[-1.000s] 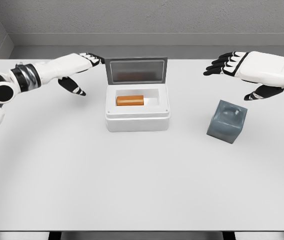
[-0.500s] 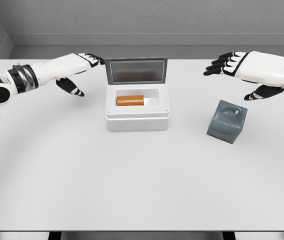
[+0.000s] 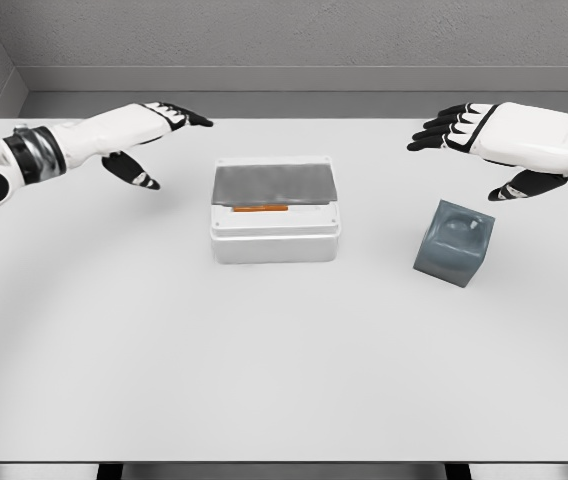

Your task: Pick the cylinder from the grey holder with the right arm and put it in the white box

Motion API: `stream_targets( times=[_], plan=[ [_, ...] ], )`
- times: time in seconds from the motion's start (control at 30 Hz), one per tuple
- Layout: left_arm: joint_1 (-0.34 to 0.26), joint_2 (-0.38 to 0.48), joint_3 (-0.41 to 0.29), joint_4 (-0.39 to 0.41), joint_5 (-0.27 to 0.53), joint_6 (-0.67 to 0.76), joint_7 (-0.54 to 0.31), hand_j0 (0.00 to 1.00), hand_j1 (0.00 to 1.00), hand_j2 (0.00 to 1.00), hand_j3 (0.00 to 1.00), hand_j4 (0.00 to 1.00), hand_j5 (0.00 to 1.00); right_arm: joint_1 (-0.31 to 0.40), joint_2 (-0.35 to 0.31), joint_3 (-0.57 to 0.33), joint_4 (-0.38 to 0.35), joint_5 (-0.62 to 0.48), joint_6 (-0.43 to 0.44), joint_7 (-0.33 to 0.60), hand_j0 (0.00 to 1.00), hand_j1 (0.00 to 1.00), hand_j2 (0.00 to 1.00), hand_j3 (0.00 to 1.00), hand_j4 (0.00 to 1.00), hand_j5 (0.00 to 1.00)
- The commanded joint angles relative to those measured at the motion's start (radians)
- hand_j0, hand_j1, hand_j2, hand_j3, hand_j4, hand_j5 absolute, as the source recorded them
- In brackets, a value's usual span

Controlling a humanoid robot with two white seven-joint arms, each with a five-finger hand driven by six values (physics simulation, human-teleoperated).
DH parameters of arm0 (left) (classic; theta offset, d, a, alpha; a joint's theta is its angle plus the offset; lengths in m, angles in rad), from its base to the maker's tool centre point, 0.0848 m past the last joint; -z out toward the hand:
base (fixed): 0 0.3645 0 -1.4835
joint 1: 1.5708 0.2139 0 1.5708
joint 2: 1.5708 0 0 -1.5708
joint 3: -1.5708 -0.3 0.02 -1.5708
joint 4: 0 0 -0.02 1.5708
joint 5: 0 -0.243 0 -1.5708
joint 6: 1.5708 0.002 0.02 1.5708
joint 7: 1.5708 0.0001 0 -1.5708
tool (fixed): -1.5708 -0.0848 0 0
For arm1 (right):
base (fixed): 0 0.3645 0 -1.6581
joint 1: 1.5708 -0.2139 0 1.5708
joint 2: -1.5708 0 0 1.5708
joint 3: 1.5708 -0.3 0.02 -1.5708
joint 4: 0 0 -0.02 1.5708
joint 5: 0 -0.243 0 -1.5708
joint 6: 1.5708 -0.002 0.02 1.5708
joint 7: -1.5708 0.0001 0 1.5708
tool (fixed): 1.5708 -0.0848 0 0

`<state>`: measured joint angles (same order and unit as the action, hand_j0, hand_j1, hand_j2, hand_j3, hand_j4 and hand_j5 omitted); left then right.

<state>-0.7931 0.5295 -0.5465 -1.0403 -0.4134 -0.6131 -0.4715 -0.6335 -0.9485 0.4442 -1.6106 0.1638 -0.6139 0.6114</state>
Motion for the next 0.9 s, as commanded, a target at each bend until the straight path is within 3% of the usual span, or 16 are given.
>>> stream_targets(
  times=[0.0,0.17,0.23,0.33,0.47,0.5,0.63,0.87],
  plan=[
    [0.000,0.001,0.004,0.011,0.007,0.002,0.001,1.00,1.00,1.00,1.00,1.00,1.00,0.000,-0.001,-0.001,0.000,-0.006,0.003,-0.001,1.00,1.00,1.00,1.00,1.00,1.00],
    [0.003,0.003,0.004,0.002,0.018,0.002,0.001,1.00,1.00,1.00,1.00,1.00,1.00,0.000,-0.001,0.001,0.000,-0.006,0.003,-0.001,1.00,1.00,1.00,1.00,1.00,1.00],
    [0.006,0.049,0.000,-0.012,0.071,0.002,0.001,1.00,1.00,1.00,1.00,1.00,1.00,0.000,-0.001,0.001,0.000,-0.006,0.003,-0.001,1.00,1.00,1.00,1.00,1.00,1.00],
    [0.044,0.174,0.010,-0.101,0.157,0.002,0.001,1.00,1.00,1.00,1.00,1.00,1.00,0.000,-0.001,0.001,0.000,-0.006,0.003,-0.001,1.00,1.00,1.00,1.00,1.00,1.00],
    [0.087,0.254,0.037,-0.107,0.245,0.002,0.001,1.00,1.00,1.00,1.00,1.00,1.00,0.000,-0.001,0.001,0.000,-0.006,0.003,-0.001,1.00,1.00,1.00,1.00,1.00,1.00],
    [0.127,0.282,0.076,-0.104,0.285,0.002,0.001,1.00,1.00,1.00,1.00,1.00,1.00,0.000,-0.001,-0.001,0.000,-0.006,0.003,-0.001,1.00,1.00,1.00,1.00,1.00,1.00],
    [0.161,0.290,0.091,-0.095,0.268,0.002,-0.009,1.00,1.00,1.00,1.00,1.00,1.00,0.000,-0.001,0.001,0.000,-0.006,0.003,-0.001,1.00,1.00,1.00,1.00,1.00,1.00],
    [0.163,0.288,0.088,-0.096,0.269,0.002,-0.009,1.00,1.00,1.00,1.00,1.00,1.00,0.000,-0.001,-0.001,0.000,-0.006,0.003,-0.001,1.00,1.00,1.00,1.00,1.00,1.00]
  ],
)
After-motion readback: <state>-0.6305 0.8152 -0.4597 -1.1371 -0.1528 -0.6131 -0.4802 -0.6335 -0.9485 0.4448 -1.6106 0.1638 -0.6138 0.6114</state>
